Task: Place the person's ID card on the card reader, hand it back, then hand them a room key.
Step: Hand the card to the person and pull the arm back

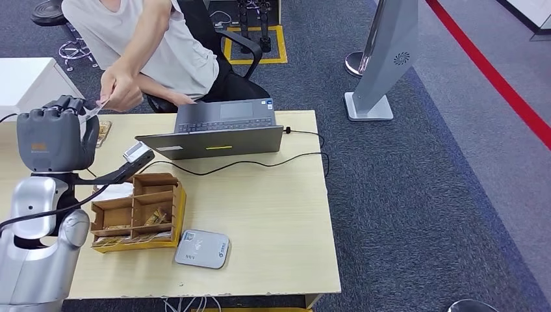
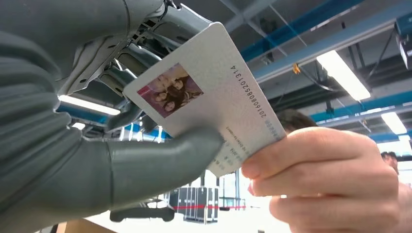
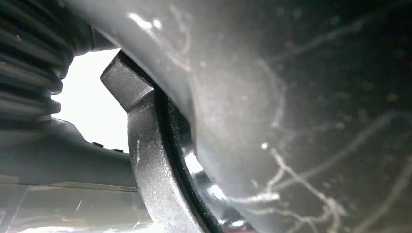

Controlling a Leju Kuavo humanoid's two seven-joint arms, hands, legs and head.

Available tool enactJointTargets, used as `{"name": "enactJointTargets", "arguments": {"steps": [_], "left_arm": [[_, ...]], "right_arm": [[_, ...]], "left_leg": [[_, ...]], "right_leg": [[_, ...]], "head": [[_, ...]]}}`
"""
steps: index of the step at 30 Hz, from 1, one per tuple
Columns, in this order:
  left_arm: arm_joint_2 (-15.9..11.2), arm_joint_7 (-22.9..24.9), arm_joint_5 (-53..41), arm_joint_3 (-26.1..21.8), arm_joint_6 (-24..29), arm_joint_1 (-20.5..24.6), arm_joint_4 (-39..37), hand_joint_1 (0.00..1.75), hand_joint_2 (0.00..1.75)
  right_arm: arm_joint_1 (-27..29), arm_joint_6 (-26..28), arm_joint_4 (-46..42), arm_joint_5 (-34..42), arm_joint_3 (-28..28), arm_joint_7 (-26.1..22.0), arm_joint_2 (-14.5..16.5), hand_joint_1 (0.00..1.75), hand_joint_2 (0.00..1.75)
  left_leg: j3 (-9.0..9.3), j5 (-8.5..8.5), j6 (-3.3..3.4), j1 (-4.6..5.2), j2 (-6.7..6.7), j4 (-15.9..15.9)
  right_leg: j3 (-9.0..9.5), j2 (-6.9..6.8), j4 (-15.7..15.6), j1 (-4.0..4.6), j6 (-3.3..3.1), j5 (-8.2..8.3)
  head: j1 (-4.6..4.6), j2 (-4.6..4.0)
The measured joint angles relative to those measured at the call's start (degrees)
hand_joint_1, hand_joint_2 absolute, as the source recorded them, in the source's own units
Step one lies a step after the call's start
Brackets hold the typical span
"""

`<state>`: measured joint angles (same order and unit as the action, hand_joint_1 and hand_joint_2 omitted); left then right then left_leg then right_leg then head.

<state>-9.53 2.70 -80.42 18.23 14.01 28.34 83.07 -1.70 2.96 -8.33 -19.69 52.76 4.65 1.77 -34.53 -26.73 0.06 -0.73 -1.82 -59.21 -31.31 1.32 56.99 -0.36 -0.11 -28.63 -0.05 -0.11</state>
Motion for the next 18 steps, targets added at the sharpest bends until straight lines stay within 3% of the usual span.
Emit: {"name": "enactJointTargets", "arguments": {"steps": [6, 18], "left_arm": [[0.1, 0.0, 0.6, 0.4, -2.0, -1.3, 1.9, 0.00, 1.75], [-0.6, 0.6, 3.1, 2.7, -5.2, -6.5, 12.7, 0.00, 1.75]], "right_arm": [[0.0, 0.1, 0.0, 0.0, 0.0, 0.0, 0.0, 0.00, 1.75], [0.2, 0.8, 0.0, 0.0, 0.0, 0.4, 0.0, 0.00, 1.75]], "left_leg": [[0.01, 0.00, 0.00, 0.00, 0.00, 0.0], [0.01, -0.01, 0.01, 0.00, 0.00, 0.0]], "right_leg": [[0.00, 0.00, 0.0, 0.00, 0.01, -0.01], [0.01, 0.00, 0.0, 0.00, 0.02, -0.02]], "head": [[0.00, 0.00], [0.00, 0.00]]}}
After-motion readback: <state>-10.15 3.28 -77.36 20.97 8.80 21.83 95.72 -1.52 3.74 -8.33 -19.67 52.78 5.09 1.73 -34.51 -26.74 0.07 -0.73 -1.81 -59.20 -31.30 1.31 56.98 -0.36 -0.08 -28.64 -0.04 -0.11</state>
